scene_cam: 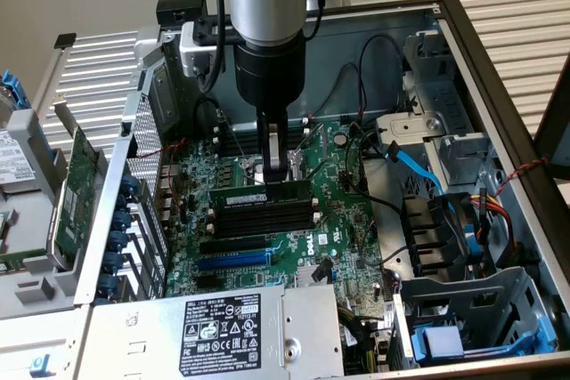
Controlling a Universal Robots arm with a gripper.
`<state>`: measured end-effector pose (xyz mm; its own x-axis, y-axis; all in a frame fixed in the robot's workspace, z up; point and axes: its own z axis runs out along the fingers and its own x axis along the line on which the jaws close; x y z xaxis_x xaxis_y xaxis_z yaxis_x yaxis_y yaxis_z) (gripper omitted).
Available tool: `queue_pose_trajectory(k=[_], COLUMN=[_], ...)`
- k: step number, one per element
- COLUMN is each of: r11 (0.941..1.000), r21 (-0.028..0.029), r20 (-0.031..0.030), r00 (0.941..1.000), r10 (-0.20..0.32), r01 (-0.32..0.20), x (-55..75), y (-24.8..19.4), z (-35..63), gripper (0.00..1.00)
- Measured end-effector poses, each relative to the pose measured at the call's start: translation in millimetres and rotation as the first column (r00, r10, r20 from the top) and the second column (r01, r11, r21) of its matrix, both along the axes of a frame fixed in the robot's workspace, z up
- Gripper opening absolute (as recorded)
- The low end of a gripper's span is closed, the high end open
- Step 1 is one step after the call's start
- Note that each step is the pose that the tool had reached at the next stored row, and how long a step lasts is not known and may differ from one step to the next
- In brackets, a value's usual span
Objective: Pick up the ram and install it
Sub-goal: 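Insert the ram into the slot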
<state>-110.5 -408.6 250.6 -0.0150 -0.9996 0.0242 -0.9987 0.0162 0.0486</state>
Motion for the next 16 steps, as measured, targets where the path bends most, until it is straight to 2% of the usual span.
queue_pose_trajectory(k=[16], r11=[1.0], r21=[0.0001], r20=[0.0002], r00=[1.0], r10=[0.0], r01=[0.0], x=[0.0], y=[-1.8], z=[-7.8], gripper=[0.13])
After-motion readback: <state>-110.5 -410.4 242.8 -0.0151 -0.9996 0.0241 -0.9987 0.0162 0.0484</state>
